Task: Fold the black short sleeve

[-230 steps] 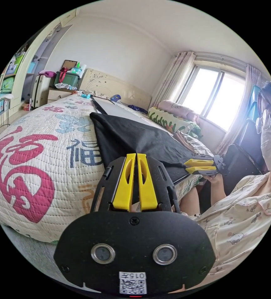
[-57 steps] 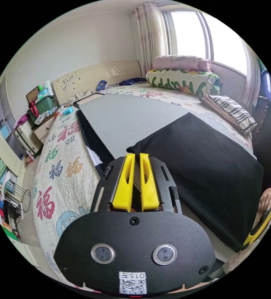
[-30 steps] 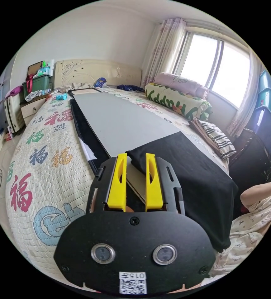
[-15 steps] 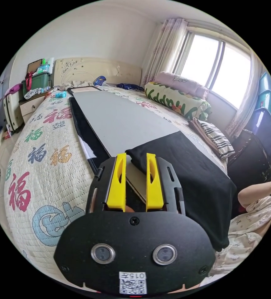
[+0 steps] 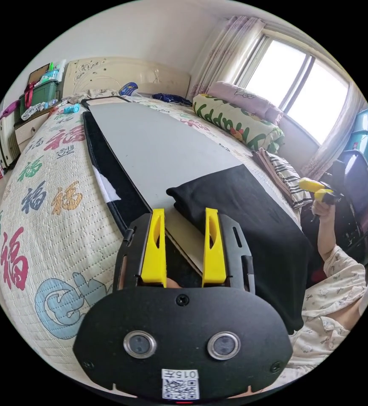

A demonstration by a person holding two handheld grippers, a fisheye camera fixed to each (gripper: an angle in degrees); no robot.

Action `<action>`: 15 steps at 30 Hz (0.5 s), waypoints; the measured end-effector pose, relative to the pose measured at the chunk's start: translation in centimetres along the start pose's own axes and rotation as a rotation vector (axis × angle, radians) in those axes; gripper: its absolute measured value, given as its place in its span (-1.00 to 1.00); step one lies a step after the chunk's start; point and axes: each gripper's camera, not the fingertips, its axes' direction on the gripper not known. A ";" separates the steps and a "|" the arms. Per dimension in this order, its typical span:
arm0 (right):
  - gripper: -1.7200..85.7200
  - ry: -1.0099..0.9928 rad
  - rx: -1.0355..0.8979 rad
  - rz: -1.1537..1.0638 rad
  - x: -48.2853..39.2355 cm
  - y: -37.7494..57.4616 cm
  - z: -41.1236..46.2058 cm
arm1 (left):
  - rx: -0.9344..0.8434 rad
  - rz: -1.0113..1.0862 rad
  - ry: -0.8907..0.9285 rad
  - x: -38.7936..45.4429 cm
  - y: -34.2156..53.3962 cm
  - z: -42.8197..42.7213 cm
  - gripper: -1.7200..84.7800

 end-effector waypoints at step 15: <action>-0.75 0.126 -0.165 0.228 4.6 -8.1 3.3 | -0.007 0.024 0.142 1.4 0.1 4.9 -0.66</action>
